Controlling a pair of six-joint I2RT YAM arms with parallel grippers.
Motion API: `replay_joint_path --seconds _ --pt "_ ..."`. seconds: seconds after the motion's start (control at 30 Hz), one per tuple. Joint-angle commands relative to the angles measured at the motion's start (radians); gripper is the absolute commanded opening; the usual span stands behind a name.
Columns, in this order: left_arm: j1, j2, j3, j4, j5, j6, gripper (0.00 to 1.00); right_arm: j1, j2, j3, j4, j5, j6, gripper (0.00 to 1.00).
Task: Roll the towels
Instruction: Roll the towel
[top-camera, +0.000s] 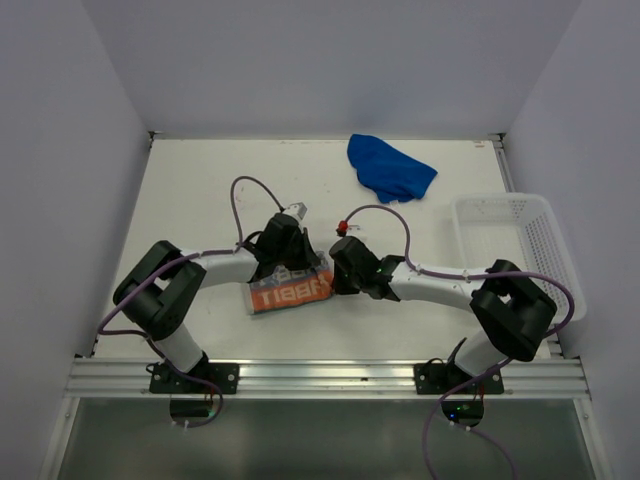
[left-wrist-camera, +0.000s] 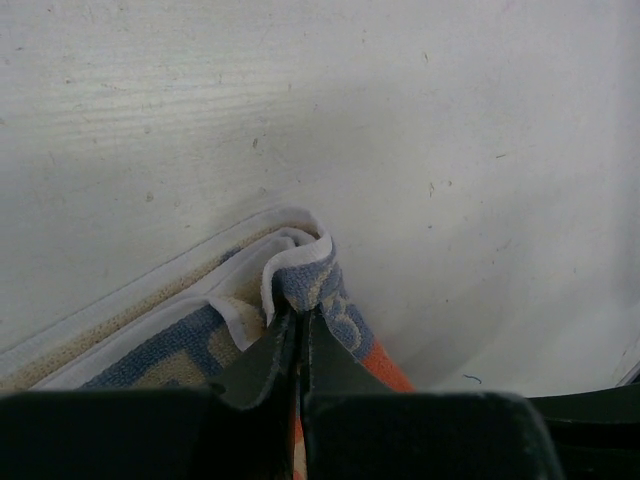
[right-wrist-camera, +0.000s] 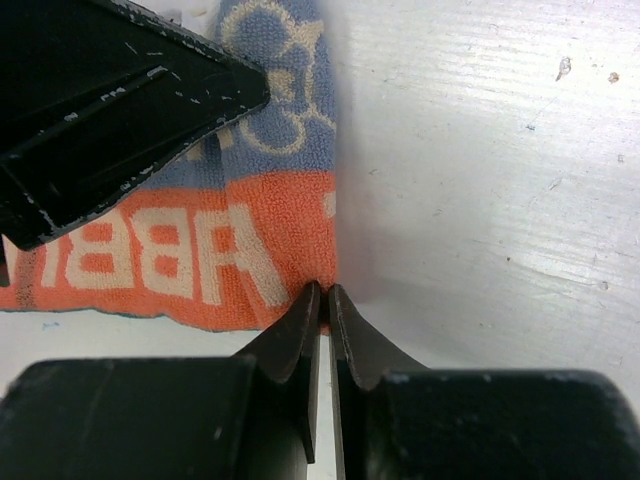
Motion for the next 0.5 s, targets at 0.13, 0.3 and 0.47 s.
replay_joint_path --seconds 0.13,0.3,0.47 --pt "0.014 -0.021 -0.034 0.057 -0.064 0.016 0.0 0.007 -0.008 0.058 -0.069 -0.006 -0.016 0.22" --pt "0.015 -0.013 -0.054 0.083 -0.049 0.002 0.0 0.005 -0.044 0.072 -0.072 -0.005 -0.008 0.41" --pt "0.015 -0.005 -0.06 0.093 -0.039 -0.003 0.0 -0.001 -0.035 0.061 -0.009 -0.034 0.024 0.51"
